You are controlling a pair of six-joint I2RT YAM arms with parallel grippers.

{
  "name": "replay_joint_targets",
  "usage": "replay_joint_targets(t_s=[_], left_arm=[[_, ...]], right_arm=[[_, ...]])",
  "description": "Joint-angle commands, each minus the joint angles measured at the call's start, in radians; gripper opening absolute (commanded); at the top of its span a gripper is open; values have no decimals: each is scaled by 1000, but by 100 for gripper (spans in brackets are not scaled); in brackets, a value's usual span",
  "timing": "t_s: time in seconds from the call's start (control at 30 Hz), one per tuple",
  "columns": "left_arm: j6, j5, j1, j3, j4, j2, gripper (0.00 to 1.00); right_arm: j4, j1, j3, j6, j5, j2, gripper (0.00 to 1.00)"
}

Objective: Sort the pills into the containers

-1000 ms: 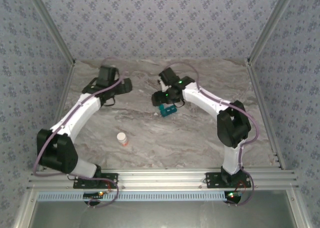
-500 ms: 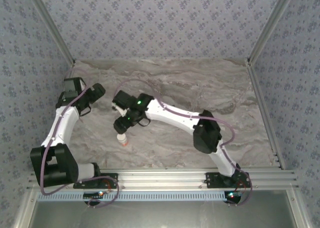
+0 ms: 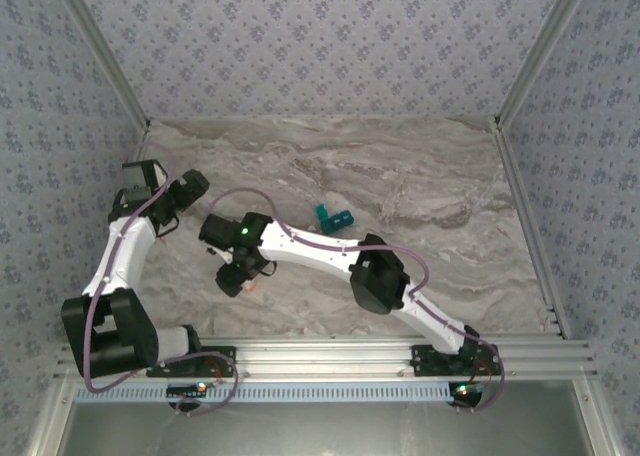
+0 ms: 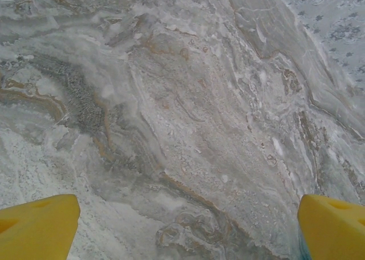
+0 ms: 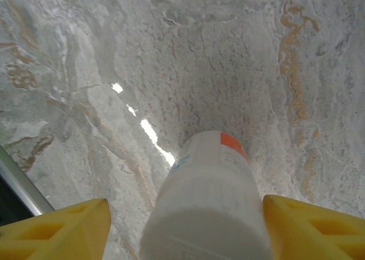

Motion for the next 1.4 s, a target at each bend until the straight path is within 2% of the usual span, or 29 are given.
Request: replay_joint_targets(t_s=[0.0,0.07,0.13,0.23,0.43,0.57,0.63,0.77,0.9,1.03,1.17,1.37], left_arm=[[-15,32,3,-8,22,-21,98],[-15,33,3,-6,22,-20,98],[-15,40,4,-6,24,-20,98],[-15,54,3,-6,27,-18,98],[-45,140,1,0,46,1,98],[-86,122,-22,10,36,18,98],[-49,82,-76,29,14,24,98],[89,-39,-251,88,-12,55,98],[260,-57,-422,139,16,113,98],[434,-45,-569,137,126,150,98],[595,-42,-670,58,344,173,98],[780,98,-732,-55,669,226,97]], right_arm=[[-43,-7,32,-7,4,21,66],[-42,-8,30,-7,-4,23,60],[-41,-8,28,-8,-14,20,44],[-34,-17,23,-7,-28,5,29],[33,-81,-86,13,-61,-128,27],[87,-163,-224,17,-55,-274,27],[108,-222,-297,18,-54,-353,27],[151,-391,-439,21,-79,-505,27],[191,-590,-532,26,-146,-616,27],[196,-775,-557,30,-278,-656,27],[188,-873,-557,31,-356,-666,27],[169,-901,-542,34,-420,-675,27]])
